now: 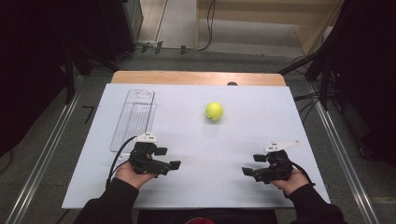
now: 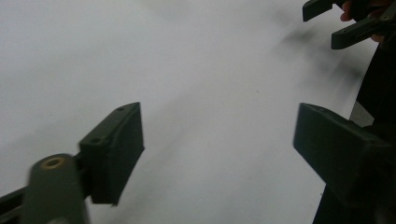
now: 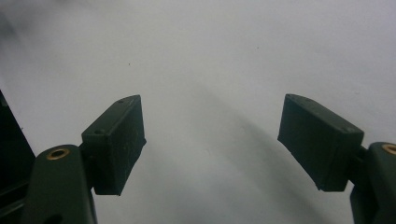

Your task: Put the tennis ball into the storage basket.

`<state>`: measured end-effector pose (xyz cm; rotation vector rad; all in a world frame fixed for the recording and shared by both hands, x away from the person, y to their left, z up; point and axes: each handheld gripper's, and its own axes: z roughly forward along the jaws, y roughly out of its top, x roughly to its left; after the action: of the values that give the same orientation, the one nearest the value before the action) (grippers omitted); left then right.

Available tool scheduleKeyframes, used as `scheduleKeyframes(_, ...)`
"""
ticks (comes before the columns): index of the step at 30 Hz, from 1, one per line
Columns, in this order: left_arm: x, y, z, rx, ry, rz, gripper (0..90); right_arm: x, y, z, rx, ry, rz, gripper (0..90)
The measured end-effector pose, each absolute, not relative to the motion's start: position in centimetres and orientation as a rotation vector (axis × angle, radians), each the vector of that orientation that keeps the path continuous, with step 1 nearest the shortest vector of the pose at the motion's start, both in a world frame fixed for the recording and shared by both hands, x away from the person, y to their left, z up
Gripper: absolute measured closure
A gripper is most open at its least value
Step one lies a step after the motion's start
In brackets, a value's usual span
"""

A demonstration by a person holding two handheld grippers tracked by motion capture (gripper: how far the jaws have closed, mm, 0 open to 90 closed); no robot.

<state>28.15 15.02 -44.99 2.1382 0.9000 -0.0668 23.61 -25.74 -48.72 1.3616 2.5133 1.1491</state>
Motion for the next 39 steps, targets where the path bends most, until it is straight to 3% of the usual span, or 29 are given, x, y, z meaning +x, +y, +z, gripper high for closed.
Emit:
scheduleKeyframes(2,28.2,14.9,-45.0,2.141,0.898,-0.07,13.0,23.6,-25.7,-48.7,1.363,2.513,1.152,20.6)
scheduleKeyframes(4,28.5,14.5,-45.3,2.143,0.891,-0.101,1.3,23.6,-25.8,-48.7,1.367,2.51,1.153,20.6)
scheduleKeyframes(5,28.5,14.5,-45.3,2.143,0.891,-0.101,0.0,23.6,-25.8,-48.7,1.367,2.51,1.153,20.6)
scheduleKeyframes(39,30.9,11.7,-44.9,2.182,0.884,-0.031,0.0,23.5,-25.6,-48.7,1.364,2.522,1.156,20.6)
